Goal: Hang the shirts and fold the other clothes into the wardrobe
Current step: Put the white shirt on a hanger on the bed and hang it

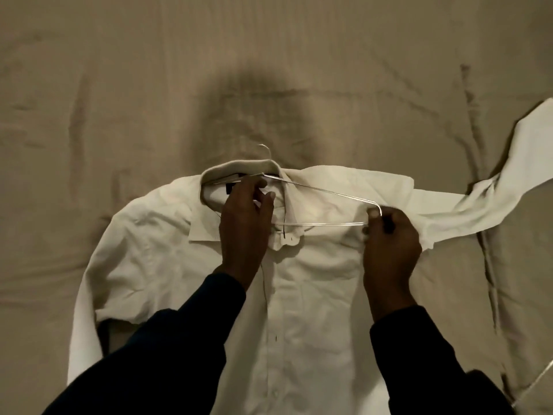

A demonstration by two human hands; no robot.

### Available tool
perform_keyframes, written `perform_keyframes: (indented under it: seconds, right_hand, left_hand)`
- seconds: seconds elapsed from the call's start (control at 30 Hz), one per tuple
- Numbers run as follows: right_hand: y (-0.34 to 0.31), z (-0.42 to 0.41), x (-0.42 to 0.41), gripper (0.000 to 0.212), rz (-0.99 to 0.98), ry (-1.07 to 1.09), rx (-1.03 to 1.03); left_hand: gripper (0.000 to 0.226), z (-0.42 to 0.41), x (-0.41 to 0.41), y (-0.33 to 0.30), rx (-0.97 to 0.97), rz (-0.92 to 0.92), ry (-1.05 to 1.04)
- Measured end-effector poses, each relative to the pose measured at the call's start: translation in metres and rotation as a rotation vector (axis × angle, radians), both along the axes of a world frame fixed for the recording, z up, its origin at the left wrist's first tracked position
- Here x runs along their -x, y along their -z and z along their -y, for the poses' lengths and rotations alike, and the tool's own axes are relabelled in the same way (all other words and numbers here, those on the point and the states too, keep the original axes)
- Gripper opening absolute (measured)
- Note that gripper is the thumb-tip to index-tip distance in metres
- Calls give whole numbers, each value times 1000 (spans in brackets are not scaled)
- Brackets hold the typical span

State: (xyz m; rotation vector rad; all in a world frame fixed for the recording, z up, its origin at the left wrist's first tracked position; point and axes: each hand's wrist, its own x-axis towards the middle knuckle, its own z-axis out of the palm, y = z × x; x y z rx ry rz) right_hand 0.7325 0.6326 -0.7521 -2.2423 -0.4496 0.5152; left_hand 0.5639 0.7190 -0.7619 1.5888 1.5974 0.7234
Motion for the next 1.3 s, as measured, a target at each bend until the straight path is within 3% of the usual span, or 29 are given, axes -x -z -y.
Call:
perform_keyframes:
  seconds: [0.13, 0.3, 0.4, 0.5, 0.6, 0.67, 0.73, 0.83, 0.93, 1.0, 1.1, 1.3]
  right_hand:
    - [-33, -17, 5, 13, -182, -145, -324]
    - [-54, -30, 4, 15, -340, -290, -378]
    - [-52, -33, 7, 19, -453, -254, -438]
    - [-31, -27, 25, 34, -474, -184, -291]
    - [-13, -15, 55, 36, -380, -479, 29]
    - [-7, -12, 67, 26, -233, -621, 119]
    - [-5, -17, 62, 10, -205, -540, 98]
    - [-9, -26, 41, 1, -418, -232, -26]
    - [-20, -37, 21, 17, -681, 8, -165]
    - [-26, -43, 13, 21, -736, 53, -189]
    - [-26, -47, 12, 13, -628, 13, -191]
    - [-36, -44, 38, 2, -84, -319, -162]
  left_hand:
    - [13, 5, -9, -18, -29, 71, 98]
    - [23, -3, -7, -25, -213, -8, 426]
    - [17, -5, -6, -21, -320, -36, 427]
    - [15, -7, -5, -23, -382, -56, 362]
    - [11, -7, -4, -26, -415, -78, 312]
    - [10, -4, -4, -28, -399, -69, 290]
    - [9, -3, -2, -27, -389, -86, 287]
    - [9, -3, 3, -24, -391, -151, 292]
    - [8, 1, 11, -18, -407, -251, 335]
    - [8, 6, 14, -13, -375, -293, 396]
    - [5, 9, 13, -7, -277, -361, 427]
    - [11, -6, 6, 2, -74, -437, 436]
